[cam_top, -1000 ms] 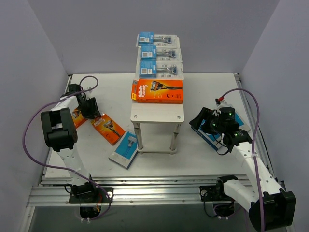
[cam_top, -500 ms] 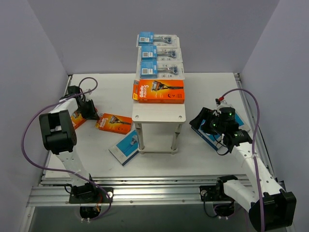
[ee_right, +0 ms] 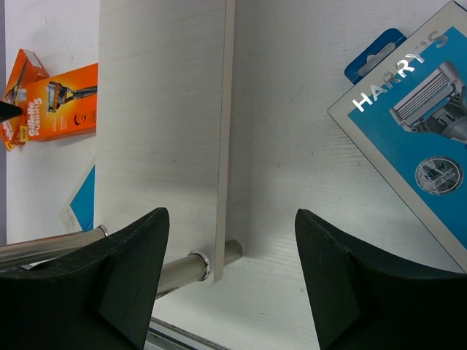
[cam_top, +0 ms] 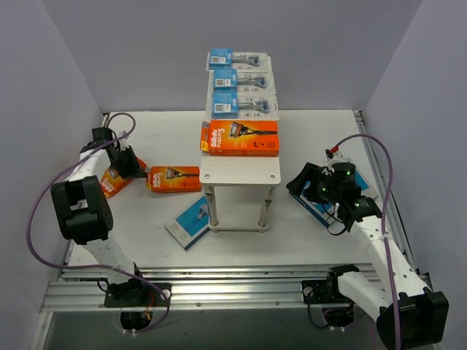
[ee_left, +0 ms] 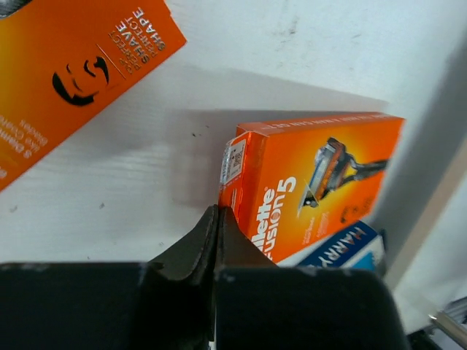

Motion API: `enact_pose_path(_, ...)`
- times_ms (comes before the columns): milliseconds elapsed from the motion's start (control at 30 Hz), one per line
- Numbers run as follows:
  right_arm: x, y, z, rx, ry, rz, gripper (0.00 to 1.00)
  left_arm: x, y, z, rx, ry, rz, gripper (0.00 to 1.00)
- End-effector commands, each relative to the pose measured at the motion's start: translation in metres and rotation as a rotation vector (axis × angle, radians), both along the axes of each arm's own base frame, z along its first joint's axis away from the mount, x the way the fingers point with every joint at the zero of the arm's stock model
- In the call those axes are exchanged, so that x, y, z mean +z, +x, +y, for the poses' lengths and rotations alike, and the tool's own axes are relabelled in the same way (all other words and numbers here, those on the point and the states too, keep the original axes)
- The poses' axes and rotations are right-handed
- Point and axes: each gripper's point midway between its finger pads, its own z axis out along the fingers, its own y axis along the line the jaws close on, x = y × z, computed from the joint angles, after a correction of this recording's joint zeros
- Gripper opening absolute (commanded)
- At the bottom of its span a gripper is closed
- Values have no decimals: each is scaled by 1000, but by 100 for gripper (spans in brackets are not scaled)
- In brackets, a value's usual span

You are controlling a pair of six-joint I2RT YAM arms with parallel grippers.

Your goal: Place and organize the shaving razors onto the shelf

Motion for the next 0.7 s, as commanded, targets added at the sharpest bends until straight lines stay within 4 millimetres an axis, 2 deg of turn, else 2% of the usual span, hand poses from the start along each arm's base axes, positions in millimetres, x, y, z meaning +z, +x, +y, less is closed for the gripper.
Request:
enact_pose_path(0,10,1,0,4,-7,-24,65,67,5,-8,64,-100,-144,2)
enact_pose_path(67,10,0,1,8,-6,-19,65,87,6,-15,99,-157,-194,2)
enact_pose_path(100,11,1,1,9,-4,-20,65,109,4,-19,101,-171,-251,2)
enact_pose_path(167,11,0,2,11,-1,-14,65,132,4,-25,124,-217,-315,2)
enact_pose_path(200,14,1,2,9,1,-18,65,155,1,-27,126,-220,-374,2)
enact_pose_path(267,14,0,2,7,2,-14,65,180,-1,-28,144,-231,-439,2)
enact_pose_path(300,16,0,2,5,3,-15,65,199,-6,-30,140,-234,-483,2)
enact_pose_path(467,20,-4,2,-8,26,-14,65,265,-25,-39,111,-244,-620,2)
enact_pose_path(667,20,-13,2,-25,52,-6,65,302,-44,-37,140,-214,-660,2)
